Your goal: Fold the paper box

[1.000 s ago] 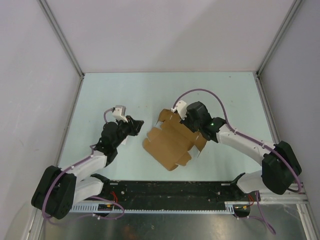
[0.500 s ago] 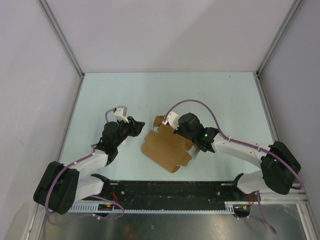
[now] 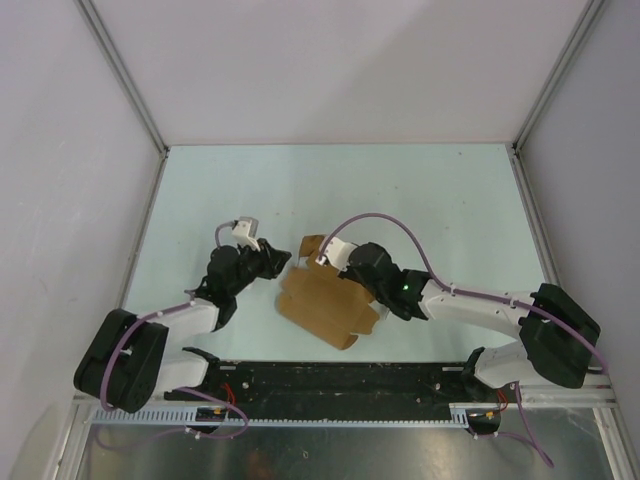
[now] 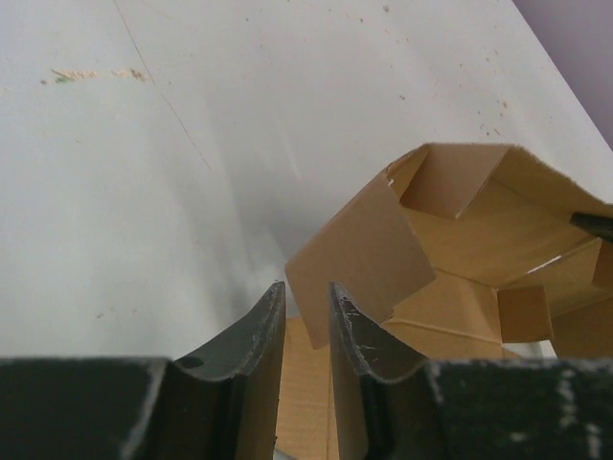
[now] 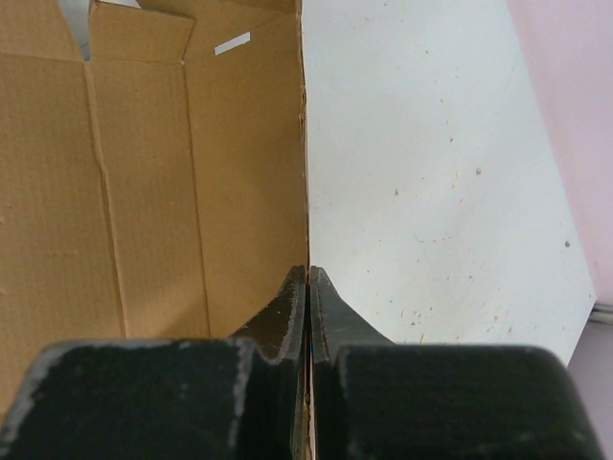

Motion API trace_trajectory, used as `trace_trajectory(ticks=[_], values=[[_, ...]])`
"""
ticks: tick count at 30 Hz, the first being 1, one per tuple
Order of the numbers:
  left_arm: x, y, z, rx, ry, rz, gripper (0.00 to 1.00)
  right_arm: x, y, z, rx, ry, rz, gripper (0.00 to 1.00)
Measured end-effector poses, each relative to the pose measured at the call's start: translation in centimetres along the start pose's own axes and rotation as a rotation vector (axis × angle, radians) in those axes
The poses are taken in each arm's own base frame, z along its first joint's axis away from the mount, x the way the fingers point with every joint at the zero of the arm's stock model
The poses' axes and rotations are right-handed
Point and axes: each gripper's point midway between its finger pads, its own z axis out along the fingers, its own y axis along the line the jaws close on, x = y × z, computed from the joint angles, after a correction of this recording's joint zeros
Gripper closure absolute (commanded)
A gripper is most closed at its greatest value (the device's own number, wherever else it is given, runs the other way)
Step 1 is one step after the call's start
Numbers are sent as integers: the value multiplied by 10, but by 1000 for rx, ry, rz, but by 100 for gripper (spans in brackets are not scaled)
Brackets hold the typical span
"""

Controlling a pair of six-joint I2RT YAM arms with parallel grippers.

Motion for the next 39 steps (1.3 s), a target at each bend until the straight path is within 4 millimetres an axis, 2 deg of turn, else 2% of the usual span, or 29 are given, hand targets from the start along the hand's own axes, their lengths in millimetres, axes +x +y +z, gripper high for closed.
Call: trace_trajectory(ticks=[7,19,27,39], values=[[16,-1,0,33,39,-7,77,-5,-1,0,12,-18,6,100],[40,-16,6,133,124,-13,81,-4,3,4,8,-16,3,100],[40,-27,9,184,125,-3,82,-5,6,8,5,-18,-1,100],[40,-28,10,195,125,-2,83,-3,10,15,60,3,-35,100]])
